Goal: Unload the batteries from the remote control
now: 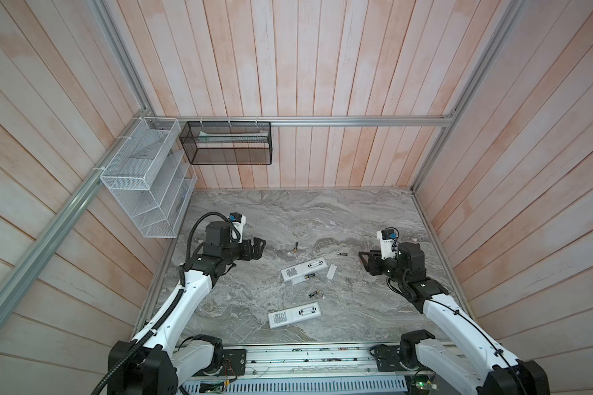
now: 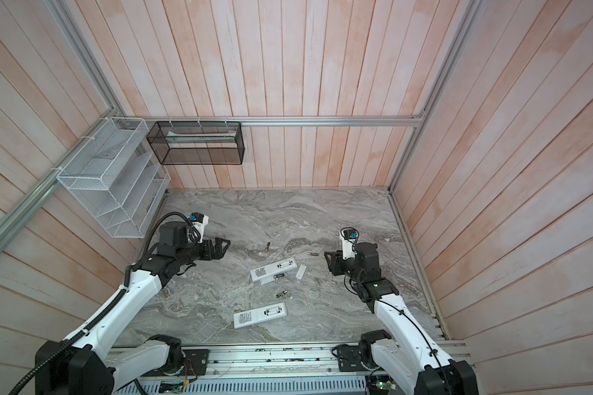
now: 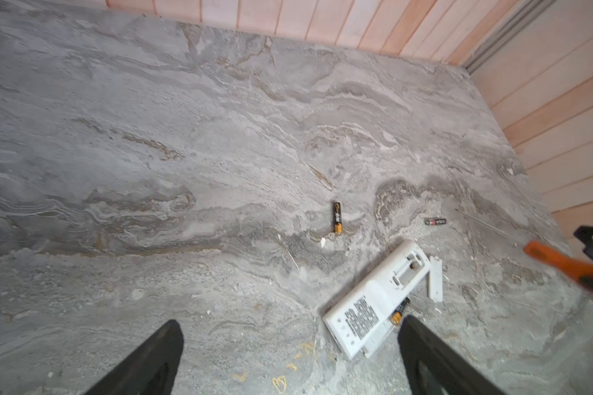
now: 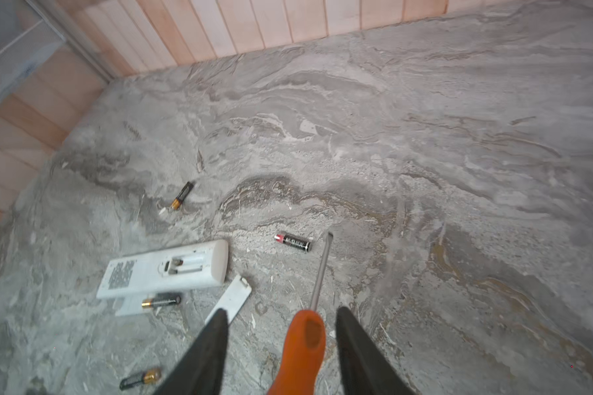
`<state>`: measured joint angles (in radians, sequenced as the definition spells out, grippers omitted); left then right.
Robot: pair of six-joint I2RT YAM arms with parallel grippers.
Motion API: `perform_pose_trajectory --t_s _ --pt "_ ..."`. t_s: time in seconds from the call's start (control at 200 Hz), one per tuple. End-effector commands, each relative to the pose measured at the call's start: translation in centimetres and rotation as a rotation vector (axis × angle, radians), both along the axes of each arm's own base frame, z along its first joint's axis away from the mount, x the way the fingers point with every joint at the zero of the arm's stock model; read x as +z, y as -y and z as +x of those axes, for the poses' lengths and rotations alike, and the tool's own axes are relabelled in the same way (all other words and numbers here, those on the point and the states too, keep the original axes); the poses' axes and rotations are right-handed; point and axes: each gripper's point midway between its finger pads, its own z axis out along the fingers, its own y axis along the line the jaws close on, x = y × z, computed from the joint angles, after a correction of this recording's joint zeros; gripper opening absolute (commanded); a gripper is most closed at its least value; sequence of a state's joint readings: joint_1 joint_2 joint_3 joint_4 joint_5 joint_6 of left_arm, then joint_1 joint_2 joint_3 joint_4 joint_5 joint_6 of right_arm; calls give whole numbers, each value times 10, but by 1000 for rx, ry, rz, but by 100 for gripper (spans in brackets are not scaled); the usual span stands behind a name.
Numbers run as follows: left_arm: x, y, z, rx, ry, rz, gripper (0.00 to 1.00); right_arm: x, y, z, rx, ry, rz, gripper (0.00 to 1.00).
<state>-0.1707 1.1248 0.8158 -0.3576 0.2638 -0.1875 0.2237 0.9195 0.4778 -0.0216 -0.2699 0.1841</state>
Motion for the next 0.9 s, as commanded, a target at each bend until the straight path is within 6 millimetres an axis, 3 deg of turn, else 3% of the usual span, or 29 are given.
perform_pose_trajectory --t_s 0.0,0.09,0.21,0.275,0.385,0.585,0.735,0.895 --pt "2 -31 11 118 59 15 100 12 5 3 51 110 -63 76" --pt "1 -48 15 180 103 17 100 17 27 12 -4 137 -86 93" --pt "-3 -72 24 289 159 61 100 29 58 29 -93 196 -102 96" --pt "-8 -91 28 368 185 101 100 32 68 39 -109 233 -113 96" --pt "-8 -103 31 366 274 115 100 30 78 60 -119 287 -134 96" --pt "-5 -106 33 299 474 152 100 7 77 84 -71 357 -183 96" --pt "-7 -106 42 277 546 121 100 4 83 80 -103 439 -164 96" --pt "-24 -96 59 197 535 132 100 -6 83 64 -119 513 -154 96"
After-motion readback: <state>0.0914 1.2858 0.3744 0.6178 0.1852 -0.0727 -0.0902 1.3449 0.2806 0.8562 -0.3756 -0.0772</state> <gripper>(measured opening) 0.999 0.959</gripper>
